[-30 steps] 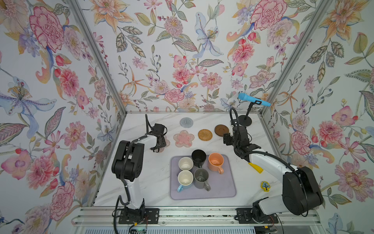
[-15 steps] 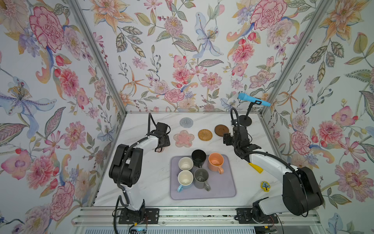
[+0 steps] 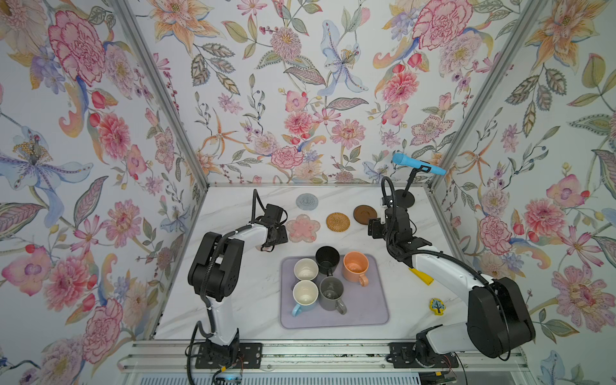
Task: Place cups on coasters
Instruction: Move the coaster to the top-left of the table.
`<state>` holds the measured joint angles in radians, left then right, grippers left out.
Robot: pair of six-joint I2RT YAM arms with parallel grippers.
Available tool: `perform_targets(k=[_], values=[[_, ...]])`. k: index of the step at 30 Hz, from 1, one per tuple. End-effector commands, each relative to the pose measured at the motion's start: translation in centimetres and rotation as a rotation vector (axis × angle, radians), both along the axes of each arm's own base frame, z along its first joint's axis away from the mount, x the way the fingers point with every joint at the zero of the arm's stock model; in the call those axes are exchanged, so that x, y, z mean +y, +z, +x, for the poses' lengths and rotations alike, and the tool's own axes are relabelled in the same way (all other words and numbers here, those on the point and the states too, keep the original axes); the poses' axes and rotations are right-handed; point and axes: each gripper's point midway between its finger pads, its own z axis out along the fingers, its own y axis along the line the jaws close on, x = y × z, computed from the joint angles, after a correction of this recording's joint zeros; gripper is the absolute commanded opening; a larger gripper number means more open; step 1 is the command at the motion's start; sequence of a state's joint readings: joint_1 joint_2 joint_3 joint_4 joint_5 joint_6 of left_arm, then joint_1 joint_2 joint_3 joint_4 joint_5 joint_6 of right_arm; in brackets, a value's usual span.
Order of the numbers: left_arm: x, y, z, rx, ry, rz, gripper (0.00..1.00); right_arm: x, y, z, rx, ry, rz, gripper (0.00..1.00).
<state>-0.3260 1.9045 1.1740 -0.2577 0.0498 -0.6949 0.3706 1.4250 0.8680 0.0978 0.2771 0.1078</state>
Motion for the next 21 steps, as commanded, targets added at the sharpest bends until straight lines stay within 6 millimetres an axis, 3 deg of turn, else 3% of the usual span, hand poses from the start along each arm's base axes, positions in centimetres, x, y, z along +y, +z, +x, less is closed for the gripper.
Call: perform_targets(k=[1, 10, 15, 21], values=[[-0.7, -0.7, -0.5, 0.028, -0.002, -0.016, 0.55, -0.4, -0.2, -0.5, 0.010, -0.019, 0.004, 0.79], [0.2, -2.1, -1.9, 0.072, 0.025, 0.015, 0.54, -0.4, -0.5, -0.3, 0.018, -0.030, 0.016, 0.80], [0.6, -2.5, -1.7, 0.081, 0.032, 0.049, 0.54, -0.5, -0.5, -0.3, 0.019, -0.036, 0.015, 0.80], [2.5, -3.2, -1.3, 0.092, 0.082, 0.120, 0.52, -0.7, -0.4, -0.4, 0.018, -0.040, 0.007, 0.81]])
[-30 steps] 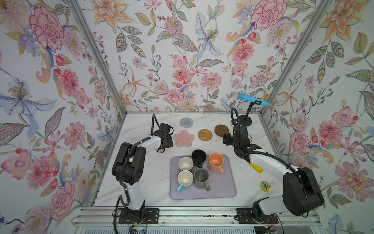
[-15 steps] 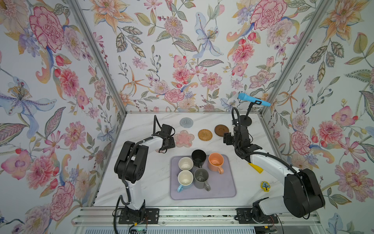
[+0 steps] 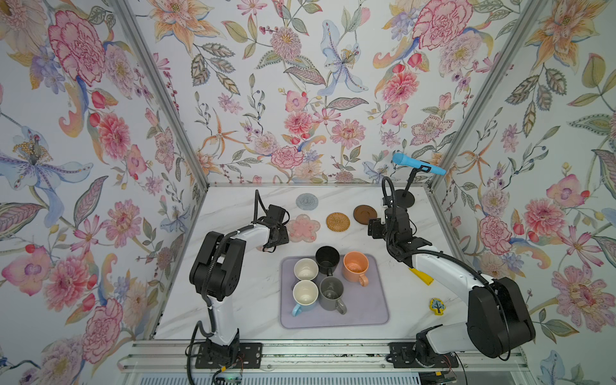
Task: Place cups on coasters
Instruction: Move the coaster to the top-left of the table.
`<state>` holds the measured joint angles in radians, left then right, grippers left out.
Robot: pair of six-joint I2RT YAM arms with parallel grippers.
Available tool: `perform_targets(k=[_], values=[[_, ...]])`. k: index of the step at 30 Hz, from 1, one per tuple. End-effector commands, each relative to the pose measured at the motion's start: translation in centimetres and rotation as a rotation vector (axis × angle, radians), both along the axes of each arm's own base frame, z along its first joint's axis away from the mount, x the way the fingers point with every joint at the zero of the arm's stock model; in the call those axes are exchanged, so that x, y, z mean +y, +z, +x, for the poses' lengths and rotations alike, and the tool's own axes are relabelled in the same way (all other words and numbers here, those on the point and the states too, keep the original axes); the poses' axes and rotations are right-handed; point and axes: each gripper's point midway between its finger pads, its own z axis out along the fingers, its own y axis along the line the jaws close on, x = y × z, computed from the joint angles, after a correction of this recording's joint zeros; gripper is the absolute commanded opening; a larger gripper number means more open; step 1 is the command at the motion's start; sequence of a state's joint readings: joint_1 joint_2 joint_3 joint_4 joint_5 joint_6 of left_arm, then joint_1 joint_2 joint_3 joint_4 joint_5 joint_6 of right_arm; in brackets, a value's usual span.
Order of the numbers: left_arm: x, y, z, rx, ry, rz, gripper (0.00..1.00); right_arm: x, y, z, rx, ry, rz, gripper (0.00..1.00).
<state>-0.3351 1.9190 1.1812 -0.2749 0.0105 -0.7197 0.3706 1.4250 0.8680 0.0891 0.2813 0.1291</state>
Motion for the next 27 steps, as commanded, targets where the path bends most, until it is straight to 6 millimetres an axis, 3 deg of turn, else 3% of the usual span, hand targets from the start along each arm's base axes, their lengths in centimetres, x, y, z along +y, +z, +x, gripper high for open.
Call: perform_targets(k=[1, 19, 27], values=[[2.5, -2.7, -1.1, 0.078, 0.062, 0.092, 0.51, -0.6, -0.2, -0.4, 0.010, -0.027, -0.008, 0.81], [7.9, -1.6, -0.8, 0.078, 0.140, 0.179, 0.50, -0.6, -0.2, -0.3, 0.008, -0.028, -0.001, 0.82], [8.2, -0.8, -0.7, 0.061, 0.132, 0.174, 0.50, -0.6, -0.1, -0.4, 0.007, -0.028, 0.001, 0.82]])
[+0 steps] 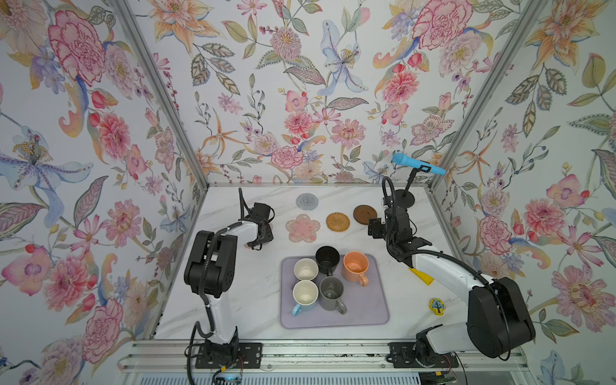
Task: Place cups on coasters
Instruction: Move the coaster to the top-left of the table.
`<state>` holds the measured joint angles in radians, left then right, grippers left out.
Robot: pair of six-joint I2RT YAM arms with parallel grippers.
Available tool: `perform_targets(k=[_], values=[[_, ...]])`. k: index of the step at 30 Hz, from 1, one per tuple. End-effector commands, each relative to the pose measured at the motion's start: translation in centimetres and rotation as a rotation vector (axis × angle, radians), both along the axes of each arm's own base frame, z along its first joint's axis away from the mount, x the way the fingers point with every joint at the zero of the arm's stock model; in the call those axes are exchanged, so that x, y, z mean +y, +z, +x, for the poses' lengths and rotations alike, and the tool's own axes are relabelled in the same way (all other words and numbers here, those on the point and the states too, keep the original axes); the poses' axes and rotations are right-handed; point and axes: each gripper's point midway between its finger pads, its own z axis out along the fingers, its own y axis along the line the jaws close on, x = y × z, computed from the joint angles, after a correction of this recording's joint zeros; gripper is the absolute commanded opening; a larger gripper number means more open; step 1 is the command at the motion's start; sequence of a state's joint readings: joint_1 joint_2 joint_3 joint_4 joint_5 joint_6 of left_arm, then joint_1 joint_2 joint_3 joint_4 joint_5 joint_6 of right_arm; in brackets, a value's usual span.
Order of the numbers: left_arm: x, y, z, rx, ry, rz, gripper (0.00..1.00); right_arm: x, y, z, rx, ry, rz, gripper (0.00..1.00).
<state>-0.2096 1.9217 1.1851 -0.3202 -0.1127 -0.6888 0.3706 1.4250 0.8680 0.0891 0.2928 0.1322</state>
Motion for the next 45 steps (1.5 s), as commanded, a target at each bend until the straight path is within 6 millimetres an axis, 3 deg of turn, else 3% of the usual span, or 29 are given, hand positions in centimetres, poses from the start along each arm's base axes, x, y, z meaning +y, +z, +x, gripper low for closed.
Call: perform_targets(k=[1, 9, 14, 21, 27, 33, 45], values=[[0.4, -0.4, -1.4, 0.048, -0.023, 0.033, 0.50, -0.3, -0.1, -0.4, 0.008, -0.015, 0.007, 0.82], [-1.6, 3.0, -1.8, 0.028, -0.098, 0.088, 0.62, 0.5, -0.2, -0.1, 0.006, 0.003, 0.027, 0.81], [-2.3, 2.2, -1.7, 0.052, -0.116, 0.099, 0.64, 1.0, -0.3, 0.0, 0.013, 0.013, 0.038, 0.81], [-1.4, 2.4, 0.5, 0.054, -0.099, 0.201, 0.64, 1.0, -0.2, -0.1, 0.011, 0.019, 0.032, 0.81], [-1.7, 1.8, 2.3, 0.068, -0.133, 0.229, 0.63, 0.9, -0.6, -0.3, 0.019, 0.017, 0.029, 0.81], [-1.2, 0.3, 2.0, 0.099, -0.125, 0.248, 0.62, 1.0, -0.6, -0.2, 0.017, 0.022, 0.027, 0.81], [1.1, -0.7, 2.0, 0.126, -0.083, 0.283, 0.58, 1.8, -1.5, -0.1, 0.046, 0.037, 0.020, 0.83]])
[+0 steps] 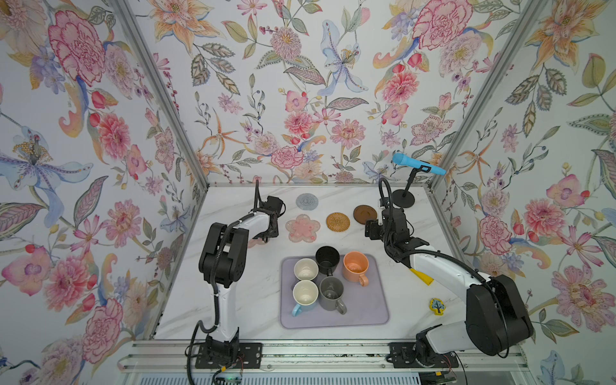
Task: Place cups on coasters
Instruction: Move the coaster to the top-left of the table.
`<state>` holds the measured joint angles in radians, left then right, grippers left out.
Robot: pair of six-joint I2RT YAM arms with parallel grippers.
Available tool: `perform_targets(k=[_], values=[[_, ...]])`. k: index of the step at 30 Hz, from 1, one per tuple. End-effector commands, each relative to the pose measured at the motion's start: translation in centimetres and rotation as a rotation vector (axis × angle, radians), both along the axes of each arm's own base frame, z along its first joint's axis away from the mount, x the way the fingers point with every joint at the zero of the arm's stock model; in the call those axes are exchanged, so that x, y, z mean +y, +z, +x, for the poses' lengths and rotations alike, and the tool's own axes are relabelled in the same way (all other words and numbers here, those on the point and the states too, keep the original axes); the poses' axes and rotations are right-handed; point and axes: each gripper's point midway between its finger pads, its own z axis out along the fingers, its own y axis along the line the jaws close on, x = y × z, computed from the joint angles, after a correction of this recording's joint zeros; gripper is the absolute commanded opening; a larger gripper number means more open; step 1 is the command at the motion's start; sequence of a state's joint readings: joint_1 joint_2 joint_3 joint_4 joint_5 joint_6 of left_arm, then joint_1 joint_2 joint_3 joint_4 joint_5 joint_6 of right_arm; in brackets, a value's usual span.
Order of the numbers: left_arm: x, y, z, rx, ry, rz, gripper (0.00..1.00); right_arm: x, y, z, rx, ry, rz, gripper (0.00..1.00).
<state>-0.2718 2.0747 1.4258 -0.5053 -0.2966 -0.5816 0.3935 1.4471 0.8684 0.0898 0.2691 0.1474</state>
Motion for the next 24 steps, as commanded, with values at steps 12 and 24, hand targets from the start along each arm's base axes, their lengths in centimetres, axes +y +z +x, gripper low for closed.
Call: perform_targets(k=[12, 24], values=[[5.5, -1.6, -1.0, 0.070, 0.046, 0.080, 0.58, 0.7, -0.4, 0.1, 0.019, 0.004, -0.002, 0.83], [8.4, -0.9, 0.4, 0.072, 0.036, 0.083, 0.58, 1.1, -0.5, 0.1, 0.024, 0.002, 0.000, 0.83]])
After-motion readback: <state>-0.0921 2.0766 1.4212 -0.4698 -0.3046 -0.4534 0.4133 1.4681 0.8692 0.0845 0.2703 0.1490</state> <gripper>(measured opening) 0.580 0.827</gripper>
